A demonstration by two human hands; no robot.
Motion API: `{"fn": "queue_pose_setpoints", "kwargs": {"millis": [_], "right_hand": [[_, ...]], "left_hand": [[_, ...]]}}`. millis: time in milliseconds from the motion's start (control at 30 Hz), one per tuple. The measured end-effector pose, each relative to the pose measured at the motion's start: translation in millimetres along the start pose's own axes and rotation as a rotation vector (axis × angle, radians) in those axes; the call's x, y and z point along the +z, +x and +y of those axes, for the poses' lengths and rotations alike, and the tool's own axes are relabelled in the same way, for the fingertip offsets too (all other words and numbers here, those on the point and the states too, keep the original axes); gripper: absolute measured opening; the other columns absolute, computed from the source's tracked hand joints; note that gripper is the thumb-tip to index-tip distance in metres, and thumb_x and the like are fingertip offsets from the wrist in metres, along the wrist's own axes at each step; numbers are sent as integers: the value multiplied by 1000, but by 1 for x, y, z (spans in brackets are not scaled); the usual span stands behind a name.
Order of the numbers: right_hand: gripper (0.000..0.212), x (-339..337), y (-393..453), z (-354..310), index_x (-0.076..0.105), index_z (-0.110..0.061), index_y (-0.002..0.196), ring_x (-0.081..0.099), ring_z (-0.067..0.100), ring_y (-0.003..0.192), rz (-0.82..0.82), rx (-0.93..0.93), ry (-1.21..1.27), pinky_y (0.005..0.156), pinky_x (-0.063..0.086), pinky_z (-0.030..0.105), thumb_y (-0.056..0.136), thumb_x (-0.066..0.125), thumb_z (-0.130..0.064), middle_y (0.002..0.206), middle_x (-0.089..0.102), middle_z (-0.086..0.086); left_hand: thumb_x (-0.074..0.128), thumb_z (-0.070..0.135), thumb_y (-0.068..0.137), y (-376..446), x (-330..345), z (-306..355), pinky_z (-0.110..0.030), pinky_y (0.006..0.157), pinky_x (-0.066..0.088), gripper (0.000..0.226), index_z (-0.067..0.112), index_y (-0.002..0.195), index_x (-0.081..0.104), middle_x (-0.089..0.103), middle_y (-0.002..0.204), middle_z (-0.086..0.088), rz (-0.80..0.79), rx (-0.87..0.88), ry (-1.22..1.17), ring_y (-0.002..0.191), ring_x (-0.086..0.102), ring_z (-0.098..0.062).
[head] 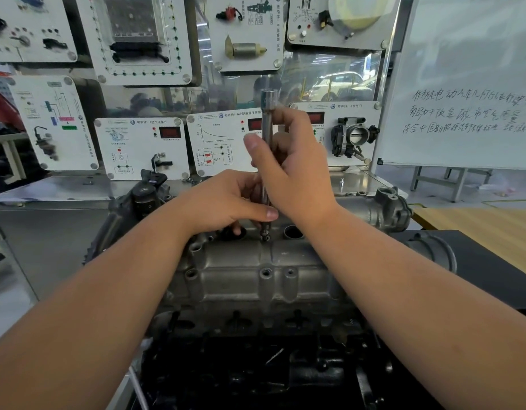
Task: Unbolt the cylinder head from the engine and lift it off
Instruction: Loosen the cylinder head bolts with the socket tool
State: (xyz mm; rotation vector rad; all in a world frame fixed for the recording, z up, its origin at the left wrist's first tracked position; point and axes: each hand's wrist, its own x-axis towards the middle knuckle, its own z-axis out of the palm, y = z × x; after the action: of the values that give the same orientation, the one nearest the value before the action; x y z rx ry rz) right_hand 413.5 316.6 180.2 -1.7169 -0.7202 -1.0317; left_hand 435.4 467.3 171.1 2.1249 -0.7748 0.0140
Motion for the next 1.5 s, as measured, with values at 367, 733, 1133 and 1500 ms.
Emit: {"fn": "queue_pose_setpoints", "kwargs": {"millis": [367, 733, 1133, 1500], "right_hand": [[23, 0, 0, 3, 57, -6, 109, 64, 20, 60, 12, 13, 20, 59, 53, 45, 101, 48, -26, 71, 67, 3], [21, -1, 0, 2, 56, -8, 101, 63, 2, 61, 16, -10, -51, 59, 52, 29, 101, 41, -22, 75, 70, -1], [25, -2, 3, 8, 61, -17, 100, 63, 14, 64, 69, 52, 110, 59, 52, 38, 102, 39, -29, 70, 63, -6], [11, -24, 10, 18, 71, -25, 72, 59, -1, 52, -820, 338, -399, 49, 42, 16, 81, 75, -21, 67, 72, -5]], "left_hand": [[75, 14, 90, -2, 0, 4, -30, 57, 55, 19, 12, 109, 71, 77, 95, -5, -10, -5, 22, 73, 70, -4], [72, 20, 94, -2, 0, 2, -27, 59, 56, 19, 23, 113, 72, 77, 106, 7, -34, -13, 54, 88, 72, -6], [73, 12, 92, -4, 1, 0, -13, 55, 45, 15, 27, 88, 76, 77, 78, 2, 55, 96, -14, 57, 61, 0], [69, 23, 97, -3, 0, -5, -8, 51, 45, 12, 27, 86, 72, 76, 81, 8, 497, -31, -120, 67, 71, -1]]}}
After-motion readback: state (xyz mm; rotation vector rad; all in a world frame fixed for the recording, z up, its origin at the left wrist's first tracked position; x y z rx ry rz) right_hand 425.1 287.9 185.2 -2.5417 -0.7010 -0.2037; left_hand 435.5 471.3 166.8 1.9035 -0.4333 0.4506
